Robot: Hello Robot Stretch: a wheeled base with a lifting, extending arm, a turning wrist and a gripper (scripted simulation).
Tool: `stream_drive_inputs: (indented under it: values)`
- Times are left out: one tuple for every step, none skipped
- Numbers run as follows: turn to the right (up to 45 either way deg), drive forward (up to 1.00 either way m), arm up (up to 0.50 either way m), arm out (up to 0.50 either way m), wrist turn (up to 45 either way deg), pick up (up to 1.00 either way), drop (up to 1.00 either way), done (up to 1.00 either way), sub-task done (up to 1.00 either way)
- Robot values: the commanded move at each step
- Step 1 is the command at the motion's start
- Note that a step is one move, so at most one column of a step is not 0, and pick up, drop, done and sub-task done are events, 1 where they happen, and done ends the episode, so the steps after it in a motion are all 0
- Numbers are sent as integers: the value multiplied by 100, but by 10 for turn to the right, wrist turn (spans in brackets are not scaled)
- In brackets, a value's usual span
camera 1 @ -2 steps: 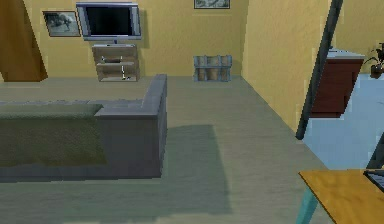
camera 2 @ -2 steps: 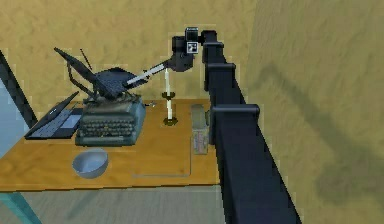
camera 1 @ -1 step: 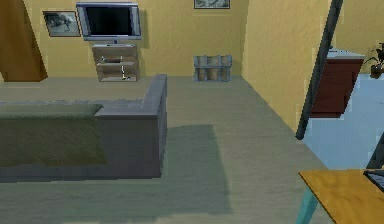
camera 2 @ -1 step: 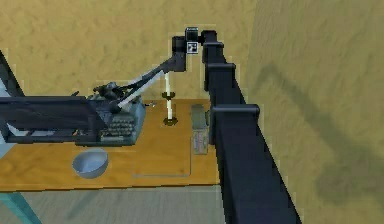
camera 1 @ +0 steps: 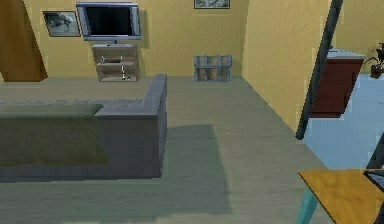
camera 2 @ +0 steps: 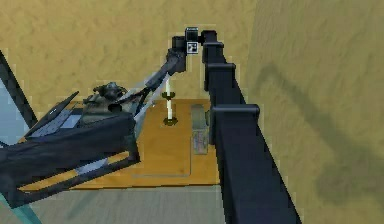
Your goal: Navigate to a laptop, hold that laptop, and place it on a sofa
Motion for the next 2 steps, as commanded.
stream_drive_inputs:
  values:
    - [0,0,0,-48,0,0,0,0,0]
    - [0,5,0,0,0,0,0,0,0]
